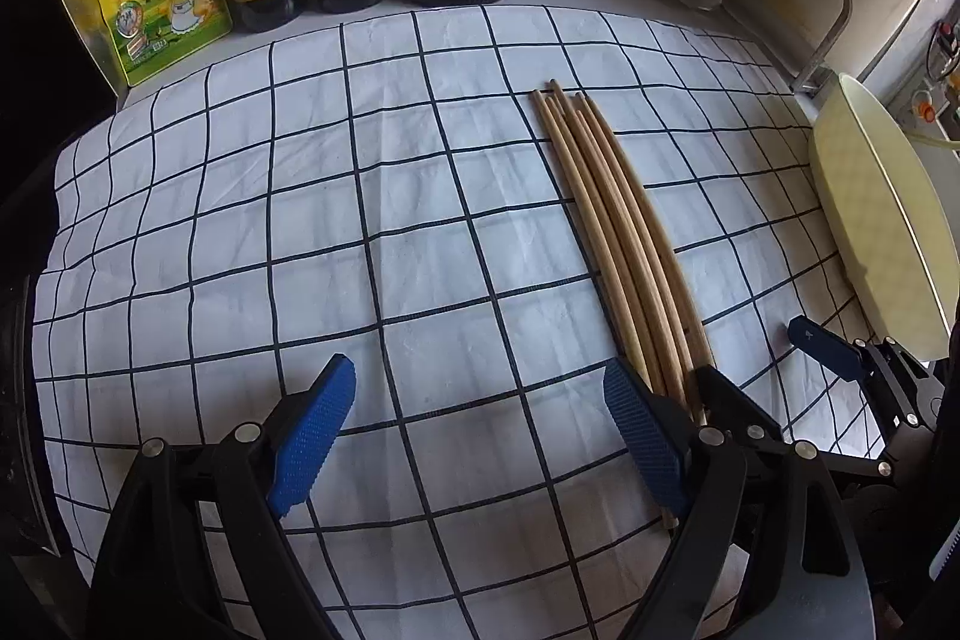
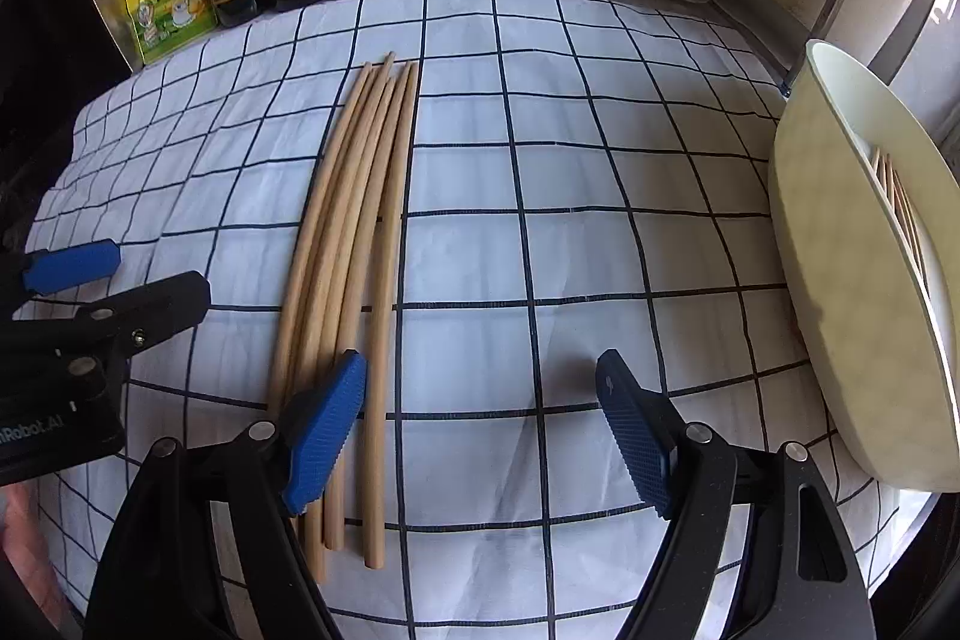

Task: Organize utensils
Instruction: 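Lower the left tool onto one chopstick and close it while the right tool grasps another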

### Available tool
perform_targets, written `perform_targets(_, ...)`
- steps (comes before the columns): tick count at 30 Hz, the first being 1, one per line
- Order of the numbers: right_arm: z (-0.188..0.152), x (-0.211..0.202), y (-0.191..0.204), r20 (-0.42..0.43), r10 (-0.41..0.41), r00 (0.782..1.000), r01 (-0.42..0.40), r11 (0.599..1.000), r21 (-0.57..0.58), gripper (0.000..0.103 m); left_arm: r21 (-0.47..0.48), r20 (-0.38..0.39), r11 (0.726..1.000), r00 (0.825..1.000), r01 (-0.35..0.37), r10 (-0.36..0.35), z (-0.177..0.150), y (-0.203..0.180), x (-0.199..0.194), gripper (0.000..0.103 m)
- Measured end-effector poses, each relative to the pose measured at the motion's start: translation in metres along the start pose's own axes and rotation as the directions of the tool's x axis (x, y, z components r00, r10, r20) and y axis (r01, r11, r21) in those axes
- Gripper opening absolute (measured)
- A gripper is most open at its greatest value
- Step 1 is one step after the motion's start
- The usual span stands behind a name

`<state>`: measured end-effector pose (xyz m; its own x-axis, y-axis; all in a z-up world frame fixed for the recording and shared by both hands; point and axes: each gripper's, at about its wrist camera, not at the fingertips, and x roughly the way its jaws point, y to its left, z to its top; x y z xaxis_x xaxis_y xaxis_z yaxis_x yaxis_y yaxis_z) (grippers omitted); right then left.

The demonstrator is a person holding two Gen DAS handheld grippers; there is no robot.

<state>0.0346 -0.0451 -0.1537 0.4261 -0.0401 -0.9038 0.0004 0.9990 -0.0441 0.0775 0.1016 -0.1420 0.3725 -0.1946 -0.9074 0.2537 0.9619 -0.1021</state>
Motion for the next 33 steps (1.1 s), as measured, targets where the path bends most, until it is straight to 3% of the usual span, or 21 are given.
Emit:
perform_targets(13, -0.003, -0.001, -0.026, 0.012, -0.019, 1.000, 0.019, 1.000, 0.025, 0.075, 0.016, -0.024, 0.999, 0.999, 0.032, -0.032, 0.001, -0.019, 0.013, 0.083)
perform_targets(33, -0.008, -0.002, -0.045, 0.019, -0.017, 1.000, 0.016, 0.998, 0.054, 0.075, 0.012, -0.039, 1.000, 0.999, 0.001, -0.001, 0.008, -0.025, 0.027, 0.084)
